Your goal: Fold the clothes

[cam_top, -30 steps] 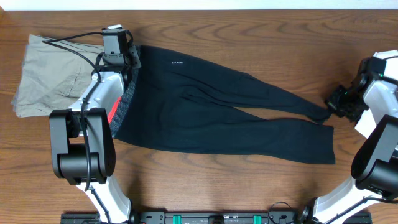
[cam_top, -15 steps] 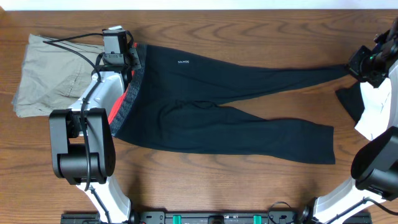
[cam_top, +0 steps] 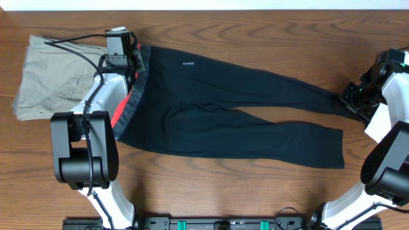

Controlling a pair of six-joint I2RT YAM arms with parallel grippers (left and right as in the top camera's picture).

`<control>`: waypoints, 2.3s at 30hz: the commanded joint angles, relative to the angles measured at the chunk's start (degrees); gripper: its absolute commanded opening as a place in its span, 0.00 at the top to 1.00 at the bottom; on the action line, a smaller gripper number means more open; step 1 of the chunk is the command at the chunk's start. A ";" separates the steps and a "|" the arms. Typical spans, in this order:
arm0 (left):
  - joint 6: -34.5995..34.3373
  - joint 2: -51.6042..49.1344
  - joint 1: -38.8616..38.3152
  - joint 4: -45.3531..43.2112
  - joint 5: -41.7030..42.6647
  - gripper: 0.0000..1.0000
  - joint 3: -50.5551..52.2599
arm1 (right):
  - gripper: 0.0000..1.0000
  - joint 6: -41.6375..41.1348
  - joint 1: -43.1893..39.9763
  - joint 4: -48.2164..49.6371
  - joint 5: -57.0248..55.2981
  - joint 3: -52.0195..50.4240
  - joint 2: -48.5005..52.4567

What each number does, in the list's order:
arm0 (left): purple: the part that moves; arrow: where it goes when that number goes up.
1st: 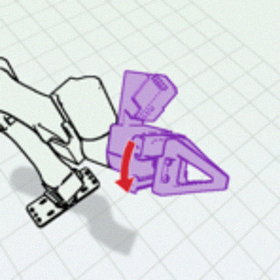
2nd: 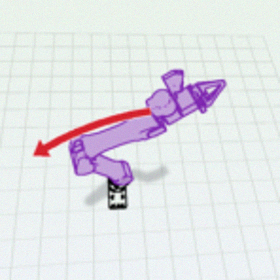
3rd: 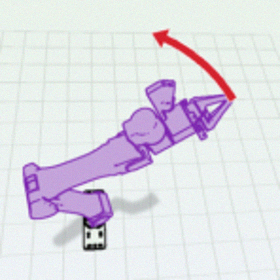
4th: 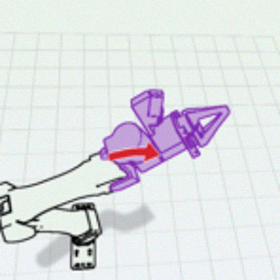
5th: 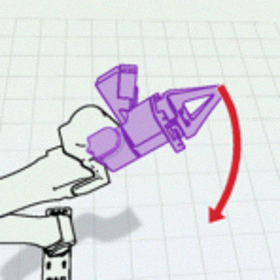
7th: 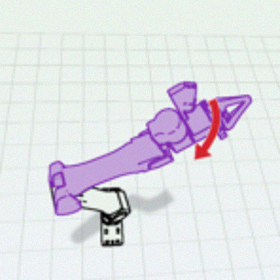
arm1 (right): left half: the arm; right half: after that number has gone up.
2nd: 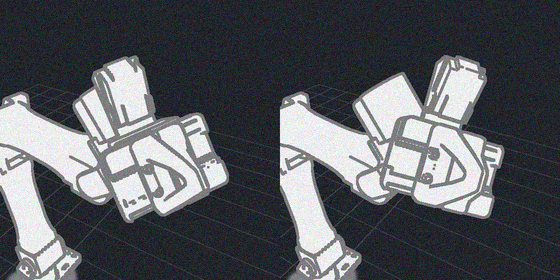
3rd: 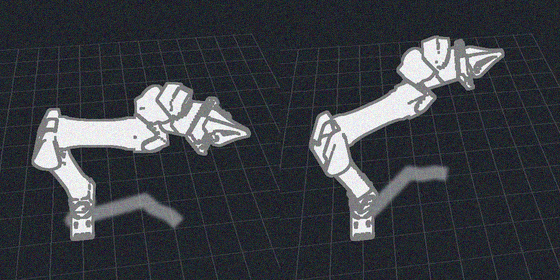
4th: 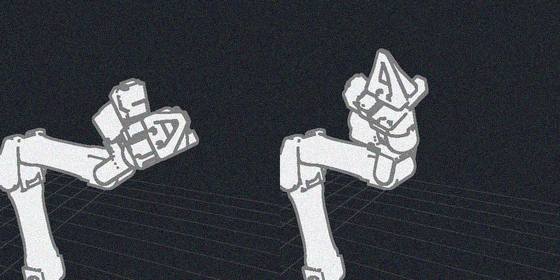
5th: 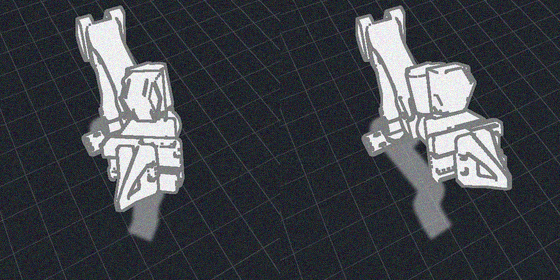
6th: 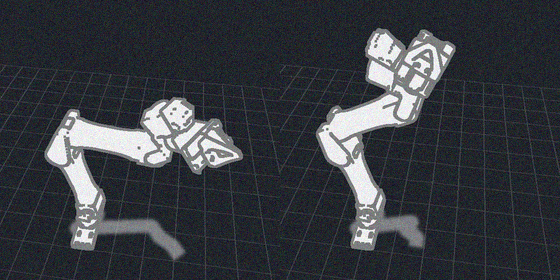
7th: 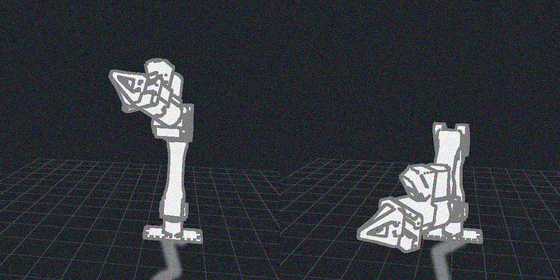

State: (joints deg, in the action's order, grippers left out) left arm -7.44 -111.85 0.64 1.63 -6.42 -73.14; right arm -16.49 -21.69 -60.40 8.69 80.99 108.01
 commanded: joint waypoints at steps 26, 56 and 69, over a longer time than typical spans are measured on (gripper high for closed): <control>1.11 16.81 0.31 20.44 -0.48 0.44 -0.96 | 0.85 -1.97 -0.57 15.17 -6.34 -1.07 -0.33; 1.09 16.81 0.31 24.06 -0.46 0.44 -0.94 | 0.99 -1.95 -7.61 24.37 -11.76 -1.07 12.72; 1.11 16.81 0.31 24.50 -0.46 0.44 -0.92 | 0.99 -3.87 -10.16 18.49 -12.28 4.33 13.51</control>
State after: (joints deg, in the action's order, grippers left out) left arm -7.05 -94.72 0.64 25.78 -6.42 -73.67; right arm -18.94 -31.66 -40.51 -3.20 83.15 120.18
